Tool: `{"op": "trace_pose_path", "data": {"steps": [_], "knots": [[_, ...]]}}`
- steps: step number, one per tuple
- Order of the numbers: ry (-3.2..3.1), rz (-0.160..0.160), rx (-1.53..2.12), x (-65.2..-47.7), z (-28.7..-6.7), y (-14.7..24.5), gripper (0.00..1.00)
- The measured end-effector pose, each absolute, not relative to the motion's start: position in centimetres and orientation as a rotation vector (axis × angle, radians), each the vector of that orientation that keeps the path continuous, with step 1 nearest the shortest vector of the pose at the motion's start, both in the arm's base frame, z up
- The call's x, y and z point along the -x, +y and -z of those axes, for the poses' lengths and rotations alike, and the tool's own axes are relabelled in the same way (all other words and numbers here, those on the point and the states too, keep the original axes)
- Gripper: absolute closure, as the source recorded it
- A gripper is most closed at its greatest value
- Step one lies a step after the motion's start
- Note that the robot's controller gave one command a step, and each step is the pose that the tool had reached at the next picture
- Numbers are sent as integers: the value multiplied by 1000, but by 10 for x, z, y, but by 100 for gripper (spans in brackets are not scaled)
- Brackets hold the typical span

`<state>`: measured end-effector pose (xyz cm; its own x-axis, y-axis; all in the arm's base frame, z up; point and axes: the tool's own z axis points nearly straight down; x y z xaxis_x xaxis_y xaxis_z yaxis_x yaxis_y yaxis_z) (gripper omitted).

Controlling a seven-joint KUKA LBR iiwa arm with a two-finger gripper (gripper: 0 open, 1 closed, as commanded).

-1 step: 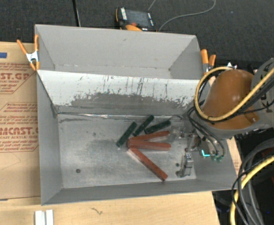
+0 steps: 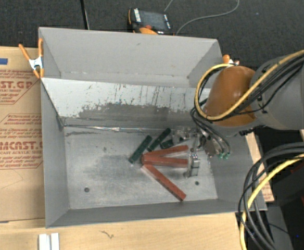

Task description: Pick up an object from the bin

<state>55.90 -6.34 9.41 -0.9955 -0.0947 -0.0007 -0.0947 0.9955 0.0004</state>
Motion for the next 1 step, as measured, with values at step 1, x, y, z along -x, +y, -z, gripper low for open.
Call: {"op": "trace_pose_path", "data": {"steps": [1], "knots": [[3137, -2, -75, -575, -70, -59, 0]]}}
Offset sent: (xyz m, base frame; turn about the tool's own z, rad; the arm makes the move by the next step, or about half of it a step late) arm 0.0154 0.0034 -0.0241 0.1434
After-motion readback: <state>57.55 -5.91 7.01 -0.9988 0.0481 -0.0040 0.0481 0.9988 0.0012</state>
